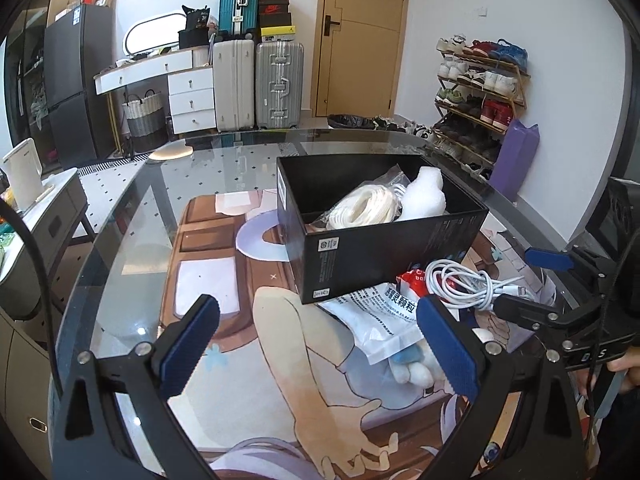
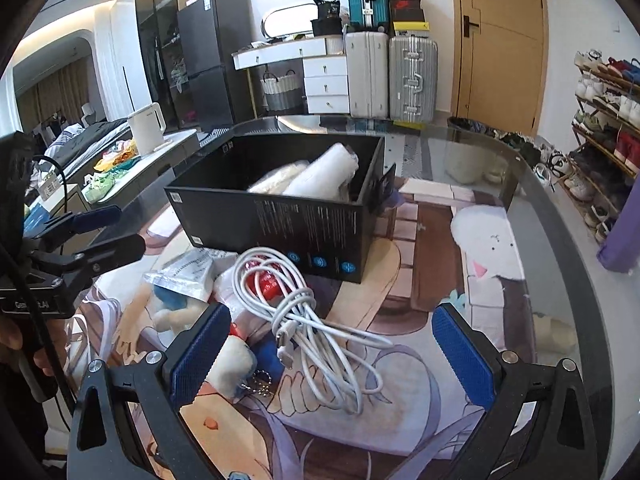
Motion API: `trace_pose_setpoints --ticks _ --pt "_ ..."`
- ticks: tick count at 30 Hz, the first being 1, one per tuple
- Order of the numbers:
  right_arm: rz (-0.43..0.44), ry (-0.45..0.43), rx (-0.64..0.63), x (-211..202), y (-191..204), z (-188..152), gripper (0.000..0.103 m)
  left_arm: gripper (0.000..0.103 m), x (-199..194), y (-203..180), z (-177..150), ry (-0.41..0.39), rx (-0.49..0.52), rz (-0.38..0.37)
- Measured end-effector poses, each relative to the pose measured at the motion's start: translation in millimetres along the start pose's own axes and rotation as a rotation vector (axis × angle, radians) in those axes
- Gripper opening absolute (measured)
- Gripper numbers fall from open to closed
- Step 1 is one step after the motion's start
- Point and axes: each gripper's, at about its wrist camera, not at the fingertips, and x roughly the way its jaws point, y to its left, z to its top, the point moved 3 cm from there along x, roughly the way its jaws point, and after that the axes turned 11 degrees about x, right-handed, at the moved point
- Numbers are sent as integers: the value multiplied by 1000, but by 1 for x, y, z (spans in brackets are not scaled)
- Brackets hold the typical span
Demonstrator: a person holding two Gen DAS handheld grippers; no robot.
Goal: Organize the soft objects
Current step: 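Move both grippers back toward the white cable and sachet on the mat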
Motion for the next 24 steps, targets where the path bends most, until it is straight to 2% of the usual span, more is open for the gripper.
trace_pose_setpoints --ticks 10,24 --pt "-48 50 17 15 -10 -7 102 100 4 2 -2 12 -6 -2" --pt "-93 92 -8 12 -33 -10 102 100 5 2 -4 18 -1 -5"
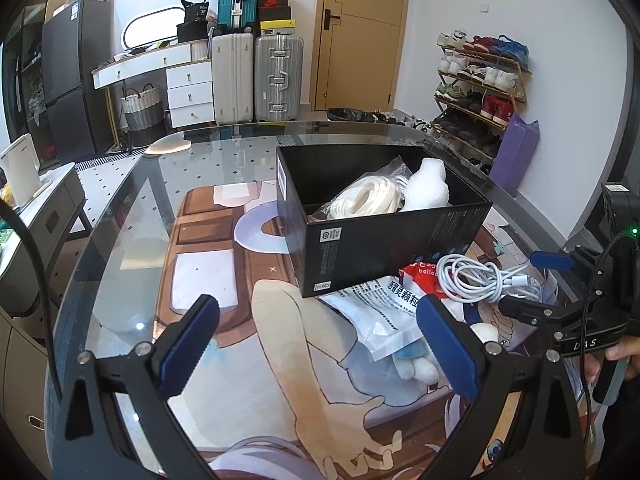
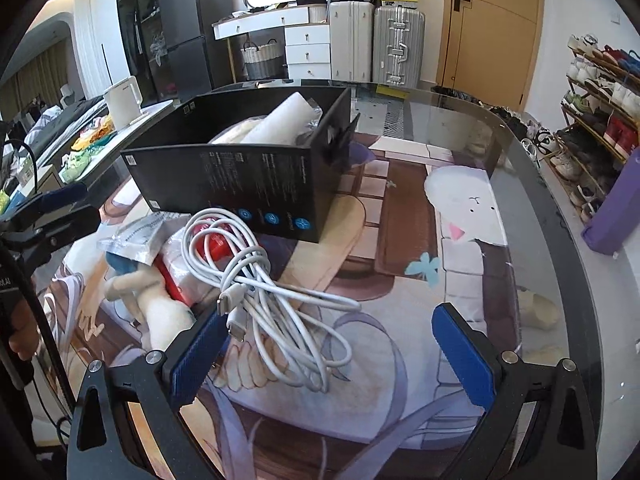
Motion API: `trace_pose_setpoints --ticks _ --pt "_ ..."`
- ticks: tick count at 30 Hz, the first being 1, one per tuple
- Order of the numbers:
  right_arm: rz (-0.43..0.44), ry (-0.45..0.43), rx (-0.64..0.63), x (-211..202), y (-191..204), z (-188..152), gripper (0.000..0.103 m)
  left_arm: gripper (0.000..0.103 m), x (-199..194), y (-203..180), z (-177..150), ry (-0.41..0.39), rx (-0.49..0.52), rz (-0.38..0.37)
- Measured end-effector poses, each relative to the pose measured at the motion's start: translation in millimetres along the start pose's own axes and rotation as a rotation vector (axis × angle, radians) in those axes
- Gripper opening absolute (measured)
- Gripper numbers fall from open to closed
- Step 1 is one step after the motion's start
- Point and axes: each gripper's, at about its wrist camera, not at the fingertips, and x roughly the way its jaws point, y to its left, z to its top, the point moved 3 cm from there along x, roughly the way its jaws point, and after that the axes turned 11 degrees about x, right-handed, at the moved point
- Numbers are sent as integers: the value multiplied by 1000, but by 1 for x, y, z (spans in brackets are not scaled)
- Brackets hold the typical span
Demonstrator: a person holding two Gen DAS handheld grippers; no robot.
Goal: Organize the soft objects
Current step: 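Move both grippers back toward the white cable and sachet on the mat, then close the right gripper on the coiled white cable and lift it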
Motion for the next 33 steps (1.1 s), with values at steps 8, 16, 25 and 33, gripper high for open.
trace_pose_setpoints --ticks 8,16,25,33 --pt "-49 -18 21 -3 -13 3 102 100 0 0 -1 2 1 -1" --pt "36 -12 88 1 -8 4 102 100 1 -2 -2 8 7 -6" --pt "27 20 93 18 3 1 102 100 5 -2 -4 20 8 -12" --pt "41 18 116 22 1 4 95 100 5 -4 -5 24 14 -15"
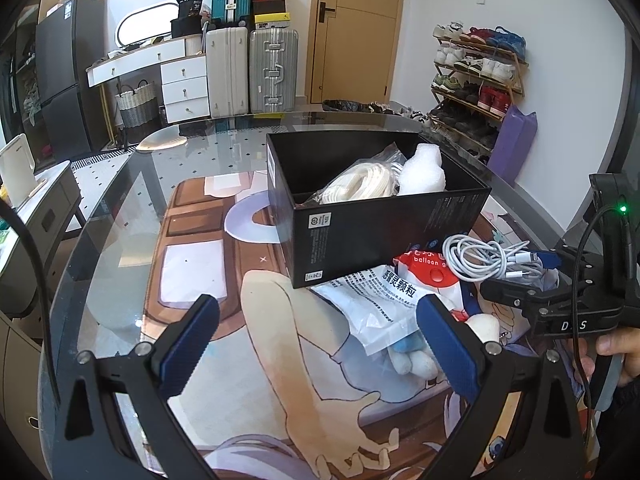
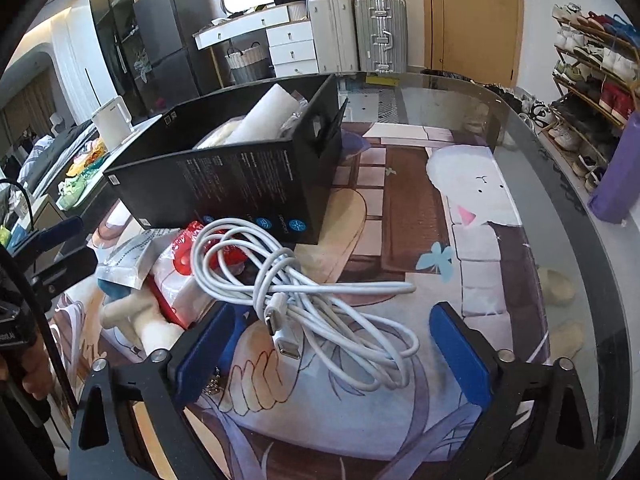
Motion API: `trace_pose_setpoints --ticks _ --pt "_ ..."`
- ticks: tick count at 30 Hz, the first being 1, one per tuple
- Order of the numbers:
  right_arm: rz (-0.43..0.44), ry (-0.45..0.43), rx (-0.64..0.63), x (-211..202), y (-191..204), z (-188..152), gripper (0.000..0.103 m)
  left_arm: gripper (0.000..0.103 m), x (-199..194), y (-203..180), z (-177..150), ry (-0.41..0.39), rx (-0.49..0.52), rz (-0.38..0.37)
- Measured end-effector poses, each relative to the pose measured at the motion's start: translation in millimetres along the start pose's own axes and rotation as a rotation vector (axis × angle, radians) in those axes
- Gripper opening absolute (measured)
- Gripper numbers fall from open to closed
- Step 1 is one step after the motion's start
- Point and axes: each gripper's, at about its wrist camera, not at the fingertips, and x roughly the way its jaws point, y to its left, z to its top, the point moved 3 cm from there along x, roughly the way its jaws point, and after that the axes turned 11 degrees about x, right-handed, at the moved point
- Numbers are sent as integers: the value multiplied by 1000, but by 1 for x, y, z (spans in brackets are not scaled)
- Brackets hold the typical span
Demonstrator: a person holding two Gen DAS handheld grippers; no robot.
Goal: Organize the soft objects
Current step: 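Close the right gripper on the coiled white cable and lift it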
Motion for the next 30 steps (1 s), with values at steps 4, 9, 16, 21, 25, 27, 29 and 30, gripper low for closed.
trace_pose_setpoints --ticks 4,9,16,21,25,27,29,30 --pt "12 -5 -4 -2 1 0 84 100 0 -1 0 -1 0 -1" --pt "17 -14 -19 -4 2 -2 68 100 -1 -1 0 -2 -2 -1" --pt "35 -34 -51 -10 7 -5 66 100 -1 0 0 -1 -2 0" --pt "56 -56 -66 -17 10 -3 65 100 -2 1 2 -2 -3 -1" --pt "73 -67 -74 -22 11 -2 64 100 -2 1 2 -1 -1 -2" --pt "88 -71 -77 -24 12 -3 64 100 -2 1 2 0 1 -3" --pt "102 -72 -77 -25 12 -2 64 100 -2 0 2 2 3 -4" --pt "108 -75 -78 -26 12 -2 64 100 -2 0 2 2 3 -4"
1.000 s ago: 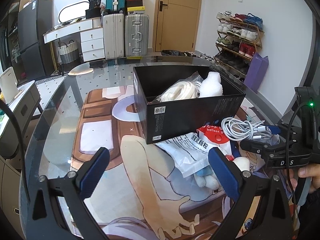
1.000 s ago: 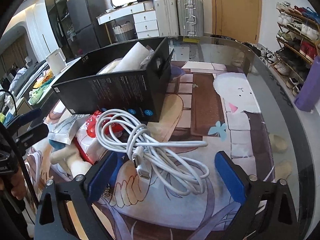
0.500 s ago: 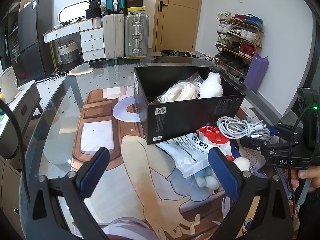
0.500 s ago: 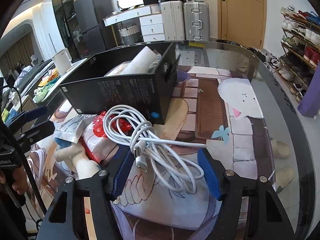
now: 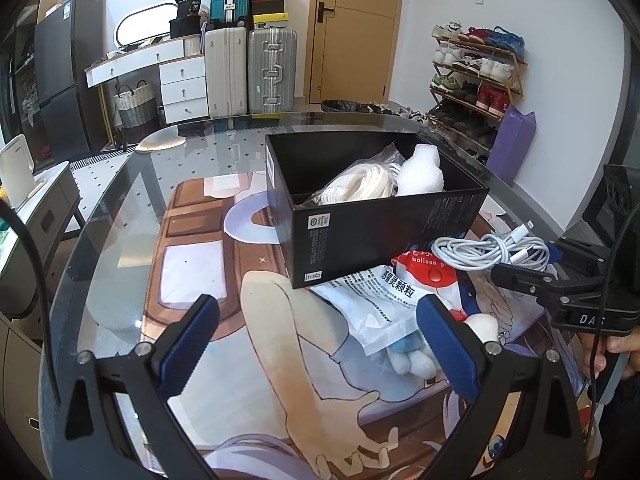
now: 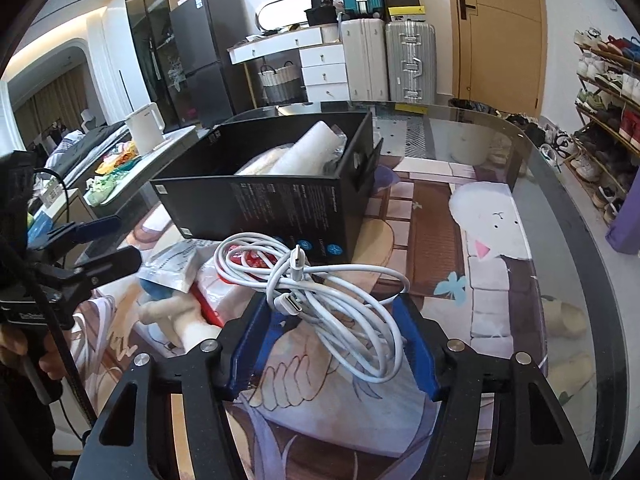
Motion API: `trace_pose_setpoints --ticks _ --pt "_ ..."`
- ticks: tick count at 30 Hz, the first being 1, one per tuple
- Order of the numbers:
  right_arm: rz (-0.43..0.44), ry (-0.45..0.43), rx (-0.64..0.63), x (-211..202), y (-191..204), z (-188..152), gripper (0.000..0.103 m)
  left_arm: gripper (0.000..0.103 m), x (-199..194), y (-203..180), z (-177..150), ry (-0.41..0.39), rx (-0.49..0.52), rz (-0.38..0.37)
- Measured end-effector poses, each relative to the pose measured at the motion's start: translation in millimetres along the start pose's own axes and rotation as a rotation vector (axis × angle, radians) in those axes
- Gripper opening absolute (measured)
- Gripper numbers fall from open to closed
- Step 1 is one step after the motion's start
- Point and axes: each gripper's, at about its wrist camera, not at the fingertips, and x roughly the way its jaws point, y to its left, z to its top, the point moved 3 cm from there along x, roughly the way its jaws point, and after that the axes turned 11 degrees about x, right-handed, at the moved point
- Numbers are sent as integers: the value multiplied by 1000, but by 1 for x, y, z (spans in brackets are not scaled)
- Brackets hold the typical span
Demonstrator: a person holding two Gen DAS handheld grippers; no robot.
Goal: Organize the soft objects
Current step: 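Close the right gripper on the coiled white cable and lift it, then grasp the white medicine sachet with the left gripper while the right holds the cable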
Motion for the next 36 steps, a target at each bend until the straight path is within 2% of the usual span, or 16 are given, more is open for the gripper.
trace_pose_setpoints --ticks 8,17,26,31,36 --pt "37 -47 2 -13 3 5 64 100 0 -3 0 1 -3 -12" --pt "58 -130 7 -32 5 12 64 100 7 -11 0 20 -38 -84" --pt "59 -150 17 -42 -1 13 64 100 32 -32 9 70 -76 -145" --pt "62 -147 18 -43 -2 12 64 100 45 -35 10 125 -61 -105" --pt "61 -140 25 -43 -5 11 64 100 44 -24 4 152 -92 -111"
